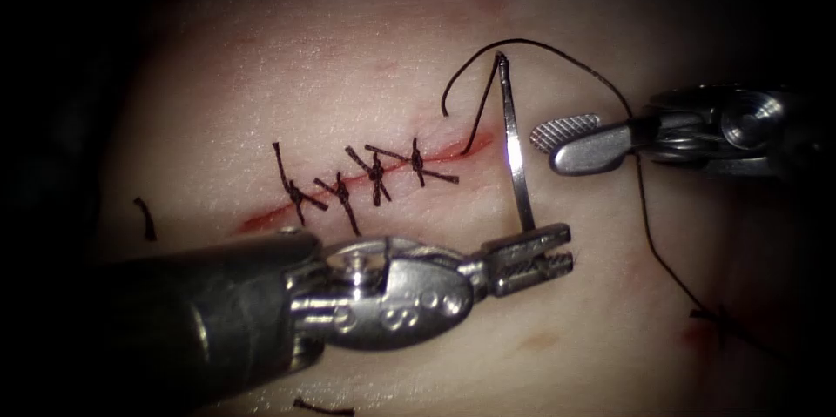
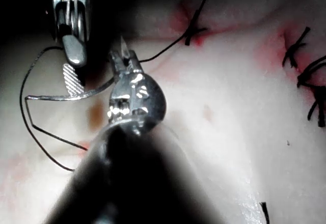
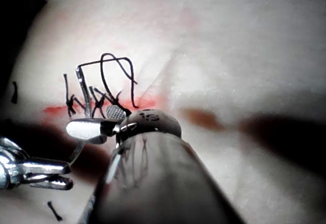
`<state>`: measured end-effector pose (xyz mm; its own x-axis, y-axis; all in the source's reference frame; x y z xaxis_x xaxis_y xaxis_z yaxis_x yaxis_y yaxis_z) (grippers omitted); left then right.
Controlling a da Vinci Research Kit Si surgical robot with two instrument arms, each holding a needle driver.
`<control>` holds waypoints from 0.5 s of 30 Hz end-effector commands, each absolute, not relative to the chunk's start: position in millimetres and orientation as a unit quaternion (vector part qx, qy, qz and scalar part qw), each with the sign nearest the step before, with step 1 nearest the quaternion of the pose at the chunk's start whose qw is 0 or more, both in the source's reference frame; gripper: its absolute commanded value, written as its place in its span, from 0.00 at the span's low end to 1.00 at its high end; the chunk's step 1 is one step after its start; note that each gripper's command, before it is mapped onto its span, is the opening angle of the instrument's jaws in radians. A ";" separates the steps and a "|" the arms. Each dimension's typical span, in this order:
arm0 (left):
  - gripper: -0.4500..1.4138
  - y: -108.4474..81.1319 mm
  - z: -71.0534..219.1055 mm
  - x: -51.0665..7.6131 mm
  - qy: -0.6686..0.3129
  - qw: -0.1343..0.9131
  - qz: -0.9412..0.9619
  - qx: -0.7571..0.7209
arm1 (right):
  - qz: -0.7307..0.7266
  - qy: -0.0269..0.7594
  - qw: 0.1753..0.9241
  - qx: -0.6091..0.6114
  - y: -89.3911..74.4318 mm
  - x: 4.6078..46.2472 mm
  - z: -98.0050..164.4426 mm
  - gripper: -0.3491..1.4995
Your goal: Wound Closure
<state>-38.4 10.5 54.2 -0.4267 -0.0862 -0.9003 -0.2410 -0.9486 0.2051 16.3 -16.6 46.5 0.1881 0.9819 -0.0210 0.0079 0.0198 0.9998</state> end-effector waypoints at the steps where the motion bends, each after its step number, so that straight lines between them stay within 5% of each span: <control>1: 0.00 10.7 54.6 -38.9 0.155 0.044 0.830 -0.534 | 0.445 0.458 0.547 0.541 -17.3 17.7 47.0 0.90; 11: 0.00 10.6 54.6 -39.0 0.154 0.043 0.831 -0.533 | 0.443 0.453 0.548 0.547 -17.9 19.6 46.9 0.83; 13: 0.00 10.6 54.6 -39.0 0.154 0.043 0.831 -0.533 | 0.442 0.452 0.547 0.548 -17.8 19.4 46.9 0.71; 15: 0.00 10.6 54.6 -39.0 0.155 0.040 0.832 -0.532 | 0.441 0.451 0.549 0.548 -17.8 19.2 47.0 0.17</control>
<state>-38.5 10.3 54.2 -0.4316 -0.0990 -0.8966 -0.2297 -0.9491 0.2154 18.7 -17.4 46.6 0.2047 0.9788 -0.0057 0.0089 0.0040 1.0000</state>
